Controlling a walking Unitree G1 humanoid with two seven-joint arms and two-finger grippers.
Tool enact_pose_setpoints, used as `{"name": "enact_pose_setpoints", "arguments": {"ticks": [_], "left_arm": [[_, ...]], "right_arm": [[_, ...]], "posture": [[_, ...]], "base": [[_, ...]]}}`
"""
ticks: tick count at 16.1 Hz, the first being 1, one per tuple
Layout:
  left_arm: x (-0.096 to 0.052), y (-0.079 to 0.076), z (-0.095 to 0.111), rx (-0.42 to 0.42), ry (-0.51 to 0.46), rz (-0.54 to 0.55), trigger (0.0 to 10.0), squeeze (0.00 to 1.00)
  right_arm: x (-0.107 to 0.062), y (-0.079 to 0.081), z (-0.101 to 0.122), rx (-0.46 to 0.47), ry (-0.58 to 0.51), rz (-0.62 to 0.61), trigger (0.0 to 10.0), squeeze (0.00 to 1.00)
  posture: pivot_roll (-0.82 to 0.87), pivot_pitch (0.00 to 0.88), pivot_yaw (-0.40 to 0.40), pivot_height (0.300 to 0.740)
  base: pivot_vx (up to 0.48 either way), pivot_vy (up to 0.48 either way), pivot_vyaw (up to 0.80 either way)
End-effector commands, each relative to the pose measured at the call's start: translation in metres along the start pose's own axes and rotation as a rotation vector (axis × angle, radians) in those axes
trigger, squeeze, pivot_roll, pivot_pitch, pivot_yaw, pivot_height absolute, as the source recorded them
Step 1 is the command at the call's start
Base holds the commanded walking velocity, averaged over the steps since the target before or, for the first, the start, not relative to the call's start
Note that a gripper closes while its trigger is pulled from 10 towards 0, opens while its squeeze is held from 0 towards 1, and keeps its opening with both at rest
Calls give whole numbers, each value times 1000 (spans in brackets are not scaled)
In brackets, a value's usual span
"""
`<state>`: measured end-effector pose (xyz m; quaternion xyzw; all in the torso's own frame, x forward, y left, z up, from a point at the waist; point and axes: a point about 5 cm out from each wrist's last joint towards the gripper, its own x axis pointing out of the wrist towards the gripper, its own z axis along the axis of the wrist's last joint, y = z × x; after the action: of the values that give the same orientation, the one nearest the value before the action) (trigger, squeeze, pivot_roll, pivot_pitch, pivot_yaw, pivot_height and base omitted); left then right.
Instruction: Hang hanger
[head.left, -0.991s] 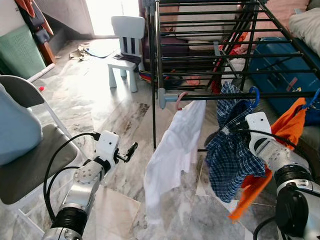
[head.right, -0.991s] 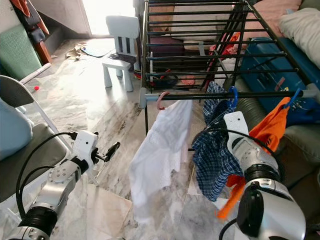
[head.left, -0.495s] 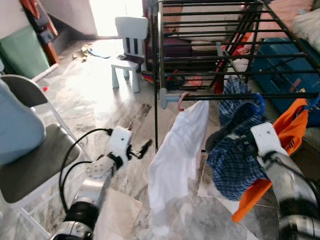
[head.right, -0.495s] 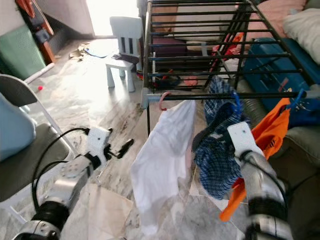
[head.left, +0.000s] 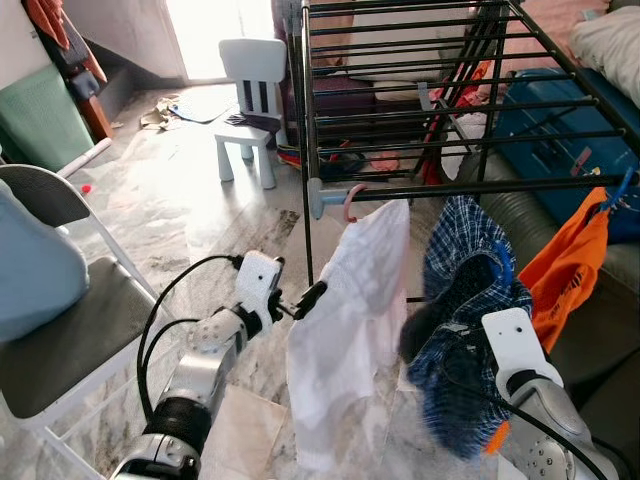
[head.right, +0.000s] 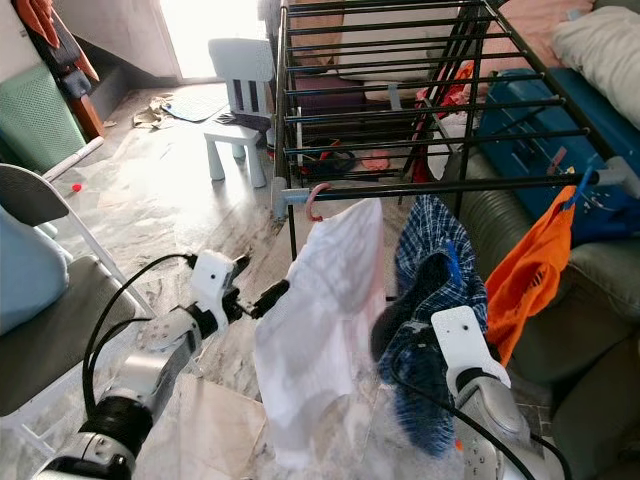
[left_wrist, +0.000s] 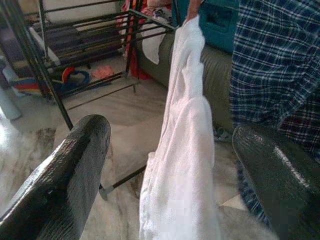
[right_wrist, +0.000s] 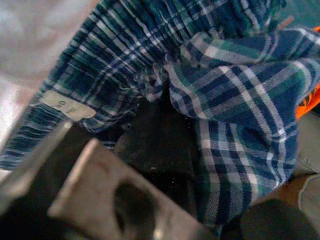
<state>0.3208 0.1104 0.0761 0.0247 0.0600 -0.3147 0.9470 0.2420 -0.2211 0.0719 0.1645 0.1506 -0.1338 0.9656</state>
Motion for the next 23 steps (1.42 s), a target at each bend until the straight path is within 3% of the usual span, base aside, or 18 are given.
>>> {"name": "enact_pose_setpoints", "arguments": {"ticks": [1, 8, 23], "left_arm": [[0, 3, 2, 6, -2, -9, 10000, 0], [-6, 12, 0, 18, 8, 2, 10000, 0], [-4, 5, -5, 5, 17, -18, 10000, 0]], "right_arm": [[-1, 6, 9, -1, -27, 10, 10000, 0], [8, 16, 10, 4, -15, 21, 10000, 0], [8, 14, 9, -35, -1, 24, 10000, 0]], "posture": [[12, 0, 81, 740], [47, 0, 76, 740], [30, 0, 73, 740]], "base": [[0, 0, 0], [108, 0, 0], [283, 0, 0]]}}
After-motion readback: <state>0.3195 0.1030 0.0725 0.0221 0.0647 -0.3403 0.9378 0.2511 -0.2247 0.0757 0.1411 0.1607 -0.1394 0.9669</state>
